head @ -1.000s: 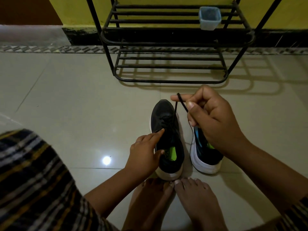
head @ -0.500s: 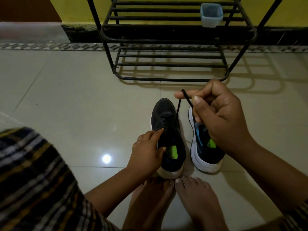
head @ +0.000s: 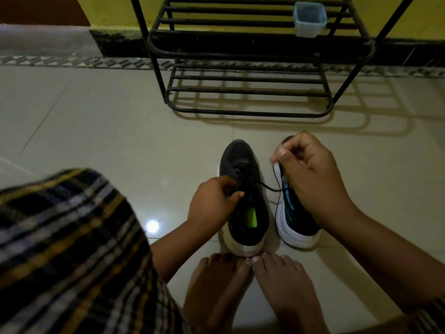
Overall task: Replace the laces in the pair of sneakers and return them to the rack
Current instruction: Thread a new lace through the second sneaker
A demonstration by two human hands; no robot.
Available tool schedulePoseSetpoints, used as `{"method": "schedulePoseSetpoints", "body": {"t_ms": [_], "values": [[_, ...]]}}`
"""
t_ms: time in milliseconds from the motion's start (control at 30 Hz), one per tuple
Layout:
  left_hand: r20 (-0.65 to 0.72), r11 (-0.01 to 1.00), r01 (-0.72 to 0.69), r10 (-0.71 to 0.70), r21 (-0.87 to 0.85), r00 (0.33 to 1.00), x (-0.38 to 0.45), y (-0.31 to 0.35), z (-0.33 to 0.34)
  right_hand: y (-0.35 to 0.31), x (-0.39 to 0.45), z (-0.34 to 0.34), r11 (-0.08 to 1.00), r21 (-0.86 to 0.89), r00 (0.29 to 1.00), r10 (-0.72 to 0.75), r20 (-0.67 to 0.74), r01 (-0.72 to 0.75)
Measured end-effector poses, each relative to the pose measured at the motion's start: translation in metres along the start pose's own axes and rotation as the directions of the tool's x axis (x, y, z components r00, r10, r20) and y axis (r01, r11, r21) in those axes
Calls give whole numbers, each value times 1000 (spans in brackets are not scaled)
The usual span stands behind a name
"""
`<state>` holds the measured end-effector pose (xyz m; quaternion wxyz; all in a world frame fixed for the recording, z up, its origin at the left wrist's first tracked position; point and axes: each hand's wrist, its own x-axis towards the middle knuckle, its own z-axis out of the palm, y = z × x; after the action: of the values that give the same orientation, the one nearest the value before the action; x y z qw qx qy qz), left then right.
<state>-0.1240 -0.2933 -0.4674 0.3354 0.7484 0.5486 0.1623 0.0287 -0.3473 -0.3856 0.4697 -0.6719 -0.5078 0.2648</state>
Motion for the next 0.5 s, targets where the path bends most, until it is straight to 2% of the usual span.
{"method": "schedulePoseSetpoints", "body": {"t_ms": [33, 167, 500], "values": [[-9, 999, 26, -26, -43, 1000, 0, -1, 0, -2, 4, 0, 994, 102, 998, 43, 47, -47], [-12, 980, 112, -115, -164, 993, -1, -1, 0, 4, 0, 4, 985, 114, 987, 120, 105, -132], [-7, 937, 186, -197, -294, 980, -2, -8, 1, 18, -1, 2, 944, 124, 941, 279, 190, -305]]}}
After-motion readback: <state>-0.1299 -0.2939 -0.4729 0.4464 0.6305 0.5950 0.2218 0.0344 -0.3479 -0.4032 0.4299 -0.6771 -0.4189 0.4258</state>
